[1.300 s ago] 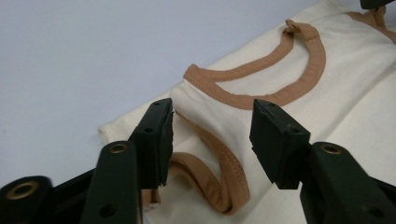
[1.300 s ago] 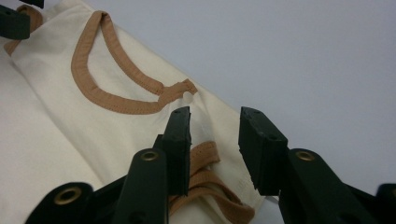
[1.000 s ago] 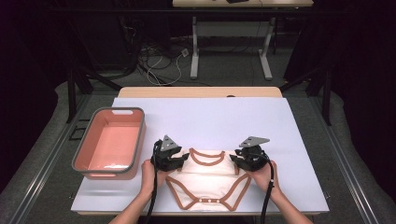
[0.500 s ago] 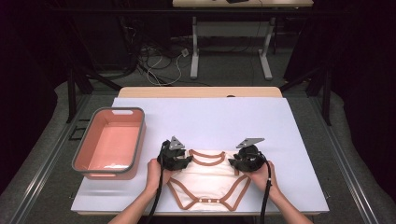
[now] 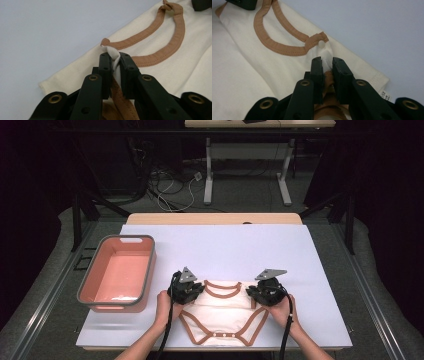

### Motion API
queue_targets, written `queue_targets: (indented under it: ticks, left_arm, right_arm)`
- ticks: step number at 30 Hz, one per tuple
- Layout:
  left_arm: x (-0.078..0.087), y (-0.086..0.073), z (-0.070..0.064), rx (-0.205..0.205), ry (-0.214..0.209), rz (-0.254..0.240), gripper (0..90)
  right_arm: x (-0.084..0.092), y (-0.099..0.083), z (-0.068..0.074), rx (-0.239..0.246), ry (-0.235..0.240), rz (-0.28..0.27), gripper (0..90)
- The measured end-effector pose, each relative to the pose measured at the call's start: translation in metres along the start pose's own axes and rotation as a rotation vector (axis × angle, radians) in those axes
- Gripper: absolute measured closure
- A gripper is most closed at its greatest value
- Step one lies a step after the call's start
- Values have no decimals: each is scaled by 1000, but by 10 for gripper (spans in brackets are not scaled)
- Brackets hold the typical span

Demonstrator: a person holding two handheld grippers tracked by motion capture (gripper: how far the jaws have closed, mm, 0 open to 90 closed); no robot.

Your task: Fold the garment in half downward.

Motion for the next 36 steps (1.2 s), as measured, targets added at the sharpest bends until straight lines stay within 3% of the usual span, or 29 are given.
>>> queue_targets:
  ticks: [8,15,17,21,26,30,36]
  left_arm:
    - [15,1,-5,-14,3,-25,815]
    - [19,-2,-9,-9,-14,-13,814]
    - [19,-3,-11,-6,-19,-5,813]
    - [14,-14,-15,-10,-45,77,800]
    - [8,-19,-12,-1,-60,103,713]
    - [9,-12,-8,-1,-48,82,520]
    - [6,-8,-5,17,-32,48,465]
  right_arm:
    - [12,5,4,7,3,-50,799]
    - [20,3,8,32,6,-45,800]
    - [20,3,9,34,9,-44,800]
    - [16,-3,10,45,19,0,792]
    - [3,-15,7,50,31,87,714]
    - [6,-15,7,36,74,120,521]
    - [15,-4,2,-3,73,30,505]
Point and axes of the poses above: each handheld gripper's, and its own axes: x roughly backward along the jaws, y roughly out of its top, z roughly to its left, the point moved 9 cm from there along -x, roughly forward along the jaws, and after that the axes turned 5 degrees about -x, right-handed, at the moved point
